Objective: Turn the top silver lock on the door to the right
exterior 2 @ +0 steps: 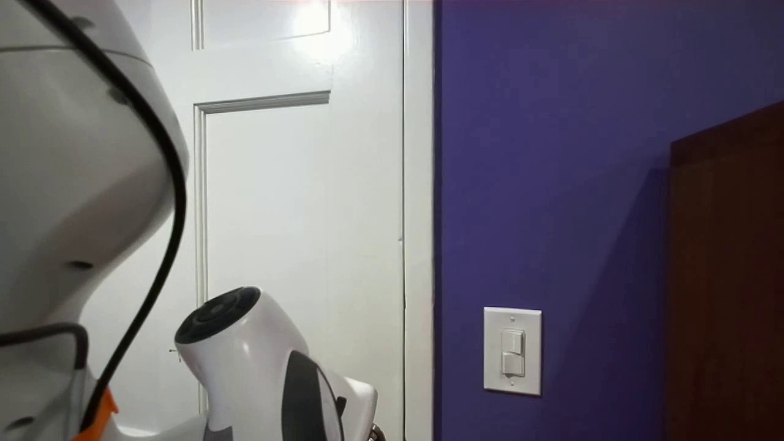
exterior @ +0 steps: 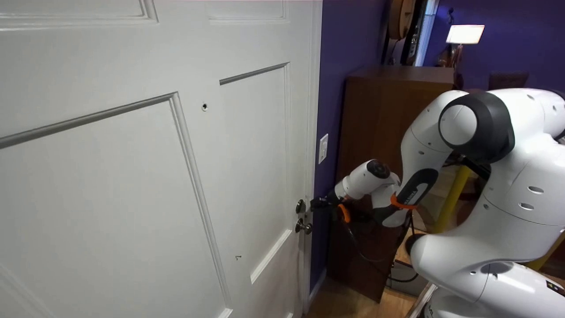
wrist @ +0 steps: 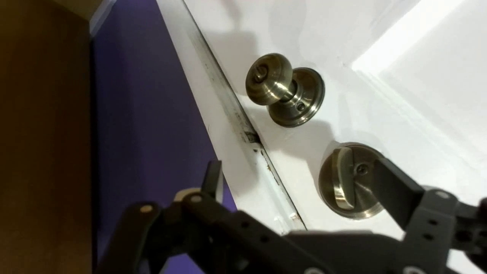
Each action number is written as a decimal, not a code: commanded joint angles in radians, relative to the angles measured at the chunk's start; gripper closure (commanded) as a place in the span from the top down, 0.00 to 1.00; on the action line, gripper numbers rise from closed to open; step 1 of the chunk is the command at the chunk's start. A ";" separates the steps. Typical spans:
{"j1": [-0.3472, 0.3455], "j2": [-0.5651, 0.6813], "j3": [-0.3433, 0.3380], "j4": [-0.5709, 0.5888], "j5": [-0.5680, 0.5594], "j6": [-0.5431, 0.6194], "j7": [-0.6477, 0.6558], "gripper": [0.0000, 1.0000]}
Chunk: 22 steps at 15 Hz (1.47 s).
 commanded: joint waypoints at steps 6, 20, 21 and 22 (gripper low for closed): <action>-0.002 -0.269 -0.043 0.002 -0.136 0.072 0.021 1.00; -0.011 -0.429 -0.173 0.021 -0.482 0.257 0.277 1.00; -0.012 -0.446 -0.182 0.026 -0.492 0.279 0.290 1.00; -0.011 -0.464 -0.194 0.028 -0.491 0.297 0.298 1.00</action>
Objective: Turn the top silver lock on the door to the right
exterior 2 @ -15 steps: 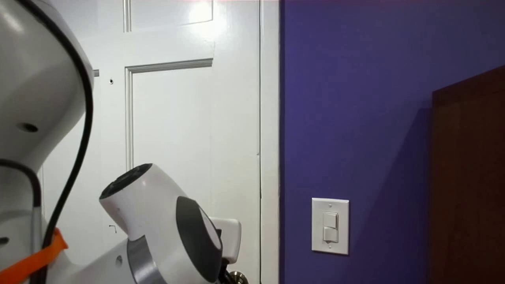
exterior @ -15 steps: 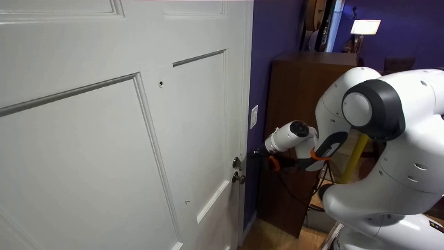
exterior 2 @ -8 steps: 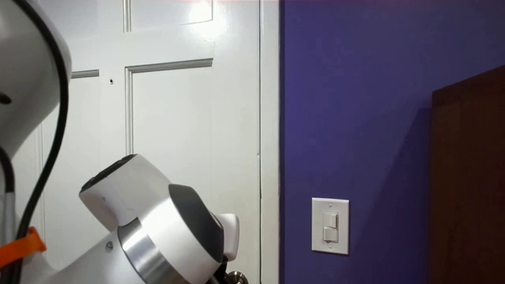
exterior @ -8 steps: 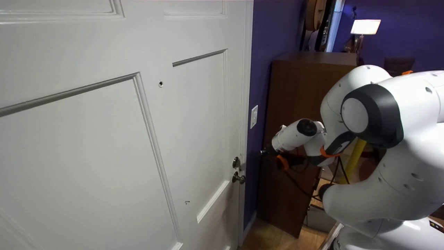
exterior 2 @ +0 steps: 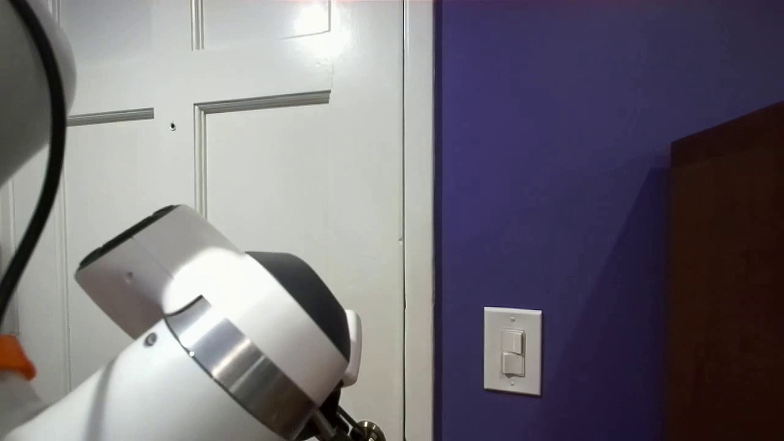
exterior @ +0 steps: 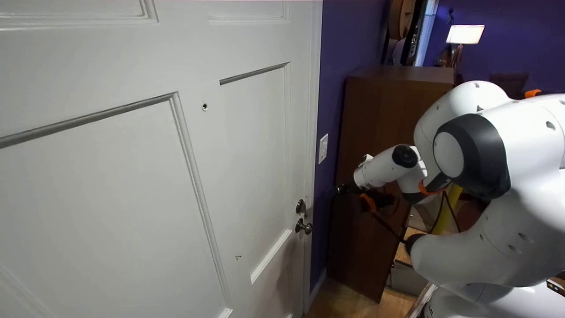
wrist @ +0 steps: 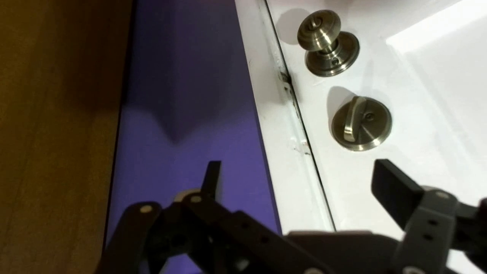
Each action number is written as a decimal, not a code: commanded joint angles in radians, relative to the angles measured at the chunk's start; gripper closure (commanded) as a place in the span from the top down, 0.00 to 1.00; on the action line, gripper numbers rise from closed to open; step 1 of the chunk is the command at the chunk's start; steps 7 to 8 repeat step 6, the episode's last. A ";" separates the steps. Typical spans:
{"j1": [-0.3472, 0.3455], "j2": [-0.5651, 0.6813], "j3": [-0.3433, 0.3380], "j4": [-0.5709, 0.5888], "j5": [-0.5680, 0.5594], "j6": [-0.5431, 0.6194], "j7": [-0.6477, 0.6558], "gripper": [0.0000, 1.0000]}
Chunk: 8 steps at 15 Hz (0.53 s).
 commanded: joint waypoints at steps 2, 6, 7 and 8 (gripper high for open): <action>0.000 -0.039 -0.019 0.005 -0.012 0.037 0.021 1.00; 0.000 -0.068 -0.023 0.005 -0.015 0.047 0.034 1.00; 0.000 -0.068 -0.023 0.005 -0.015 0.047 0.034 1.00; 0.000 -0.068 -0.023 0.005 -0.015 0.047 0.034 1.00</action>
